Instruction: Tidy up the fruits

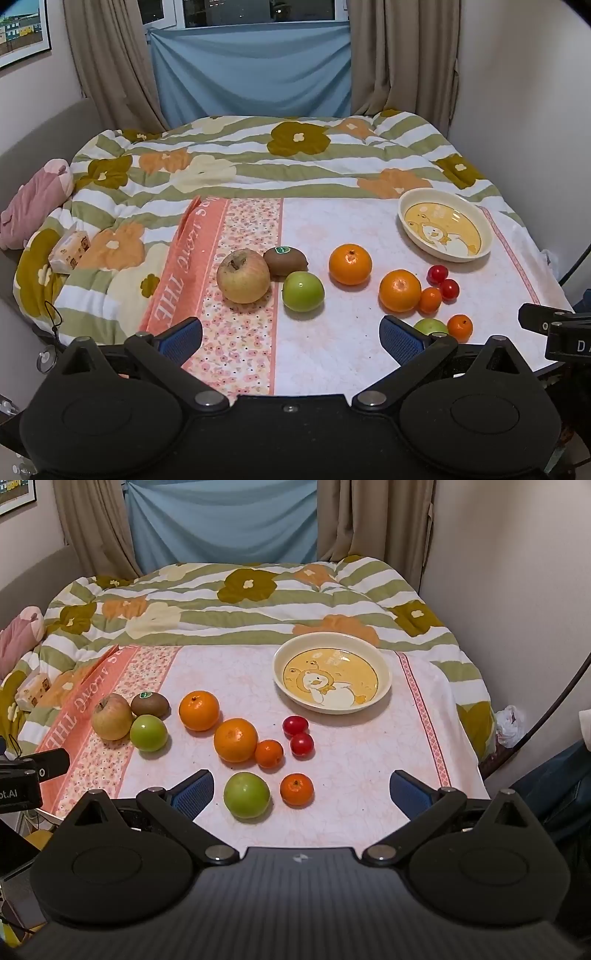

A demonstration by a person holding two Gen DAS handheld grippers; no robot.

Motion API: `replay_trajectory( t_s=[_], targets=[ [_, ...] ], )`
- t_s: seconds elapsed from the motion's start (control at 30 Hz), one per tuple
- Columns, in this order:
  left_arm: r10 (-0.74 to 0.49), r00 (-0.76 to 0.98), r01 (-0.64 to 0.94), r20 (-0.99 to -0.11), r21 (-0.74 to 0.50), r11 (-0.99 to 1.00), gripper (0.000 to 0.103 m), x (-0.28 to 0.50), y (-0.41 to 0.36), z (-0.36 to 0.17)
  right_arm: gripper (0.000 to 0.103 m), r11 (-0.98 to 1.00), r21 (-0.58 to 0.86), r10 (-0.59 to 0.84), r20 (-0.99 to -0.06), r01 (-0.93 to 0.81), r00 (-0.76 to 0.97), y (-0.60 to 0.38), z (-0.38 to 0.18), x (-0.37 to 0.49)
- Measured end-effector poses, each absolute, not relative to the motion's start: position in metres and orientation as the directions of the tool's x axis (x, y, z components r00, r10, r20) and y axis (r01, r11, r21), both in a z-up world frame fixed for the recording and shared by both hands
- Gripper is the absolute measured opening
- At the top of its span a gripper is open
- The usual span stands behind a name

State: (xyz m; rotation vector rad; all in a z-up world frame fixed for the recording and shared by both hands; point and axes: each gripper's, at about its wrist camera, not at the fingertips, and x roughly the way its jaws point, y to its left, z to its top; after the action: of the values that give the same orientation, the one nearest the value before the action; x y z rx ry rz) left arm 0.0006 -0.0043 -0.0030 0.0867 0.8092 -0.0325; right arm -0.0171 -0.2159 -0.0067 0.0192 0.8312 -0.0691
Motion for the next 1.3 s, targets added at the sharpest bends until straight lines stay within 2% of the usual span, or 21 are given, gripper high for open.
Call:
replay_trajectory(
  t_s=[1.3],
  targets=[
    [0.000, 0.705, 0.081, -0.709, 0.080, 0.994, 0.103, -0.0036, -0.0107, 0.0060, 0.103, 0.997, -0.005, -0.052, -0.733, 0.071, 0.678, -0.2193, -0.0082, -0.0144]
  ],
)
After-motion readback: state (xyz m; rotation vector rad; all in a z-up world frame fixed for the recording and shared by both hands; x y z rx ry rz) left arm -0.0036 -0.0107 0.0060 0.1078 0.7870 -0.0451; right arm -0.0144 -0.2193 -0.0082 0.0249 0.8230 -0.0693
